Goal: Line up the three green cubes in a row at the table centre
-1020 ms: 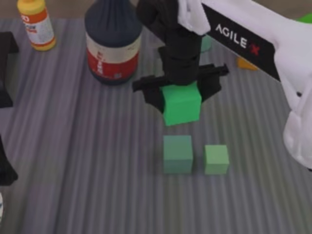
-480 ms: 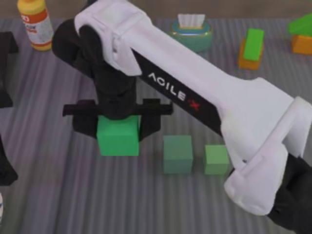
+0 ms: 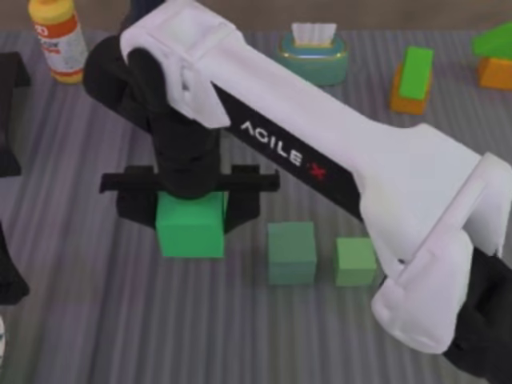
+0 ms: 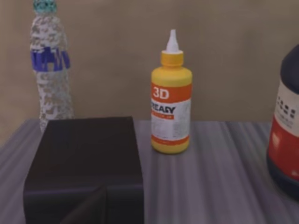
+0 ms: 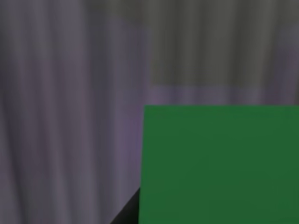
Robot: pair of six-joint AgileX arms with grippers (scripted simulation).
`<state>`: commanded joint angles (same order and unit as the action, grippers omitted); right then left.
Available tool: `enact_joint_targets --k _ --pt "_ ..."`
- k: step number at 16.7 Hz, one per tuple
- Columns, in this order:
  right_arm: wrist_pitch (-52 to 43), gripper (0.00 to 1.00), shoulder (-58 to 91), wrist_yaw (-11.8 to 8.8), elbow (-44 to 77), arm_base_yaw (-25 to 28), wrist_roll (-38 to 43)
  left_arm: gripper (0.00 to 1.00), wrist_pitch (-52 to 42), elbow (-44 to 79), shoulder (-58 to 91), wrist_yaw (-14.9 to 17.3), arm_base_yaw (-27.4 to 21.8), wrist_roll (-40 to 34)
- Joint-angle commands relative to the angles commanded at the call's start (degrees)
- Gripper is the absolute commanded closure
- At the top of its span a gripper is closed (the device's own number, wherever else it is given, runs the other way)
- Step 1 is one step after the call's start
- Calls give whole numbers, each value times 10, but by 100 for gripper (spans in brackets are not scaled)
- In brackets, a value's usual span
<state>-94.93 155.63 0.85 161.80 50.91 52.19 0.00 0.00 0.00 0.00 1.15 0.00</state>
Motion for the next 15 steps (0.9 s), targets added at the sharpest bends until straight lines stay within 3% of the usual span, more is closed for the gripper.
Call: enact_joint_targets --k 8,15 --pt "167 100 -54 -1 -236 3 0 0 0 0 0 0 0 0" --pt "198 100 -63 -1 -271 5 0 0 0 0 0 0 0 0"
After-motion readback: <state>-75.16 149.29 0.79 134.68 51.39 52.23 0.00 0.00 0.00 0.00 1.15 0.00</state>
